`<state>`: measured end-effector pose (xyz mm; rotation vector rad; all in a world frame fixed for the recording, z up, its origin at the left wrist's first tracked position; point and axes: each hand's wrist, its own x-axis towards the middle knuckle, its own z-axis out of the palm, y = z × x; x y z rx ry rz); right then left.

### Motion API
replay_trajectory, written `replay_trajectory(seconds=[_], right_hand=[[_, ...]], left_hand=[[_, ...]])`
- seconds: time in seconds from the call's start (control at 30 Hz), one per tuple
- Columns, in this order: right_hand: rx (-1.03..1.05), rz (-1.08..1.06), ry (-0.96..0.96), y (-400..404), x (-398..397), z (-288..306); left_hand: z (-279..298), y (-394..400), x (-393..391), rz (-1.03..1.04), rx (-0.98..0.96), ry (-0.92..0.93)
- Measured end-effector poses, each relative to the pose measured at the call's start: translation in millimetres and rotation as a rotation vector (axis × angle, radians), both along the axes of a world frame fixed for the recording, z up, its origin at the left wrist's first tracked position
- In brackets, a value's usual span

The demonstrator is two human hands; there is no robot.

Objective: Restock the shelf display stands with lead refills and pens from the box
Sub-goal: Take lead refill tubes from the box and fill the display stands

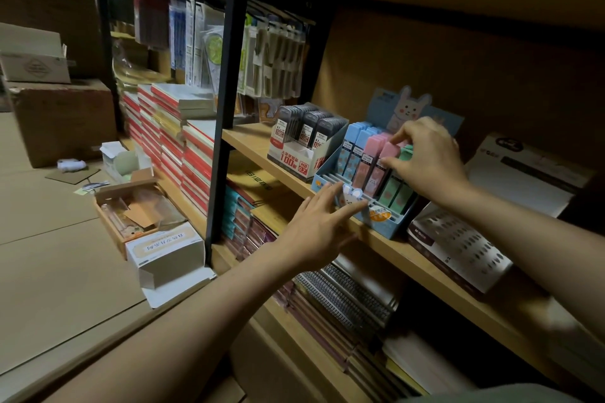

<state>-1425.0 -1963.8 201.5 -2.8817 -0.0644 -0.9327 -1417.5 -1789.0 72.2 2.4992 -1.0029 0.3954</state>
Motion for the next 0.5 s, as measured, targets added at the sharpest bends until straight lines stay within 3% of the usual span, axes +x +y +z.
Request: replay_trajectory(seconds=[0.3,0.43,0.5], right_hand=[[-0.039,-0.122,0.039,3.9,3.2,2.4],[0.255,0.219,-0.244,25.0,-21.8,-11.4],[0.295,0.377,-0.312,43.5,-41.6,-35.3]], left_hand=[[2.8,2.3,-2.1,-0.024,0.038,0.042],[-6.4,19.0,-19.6,0.015,-0.107,-0.069],[-17.0,33.4,-27.5,0.044,-0.136,-0.099]])
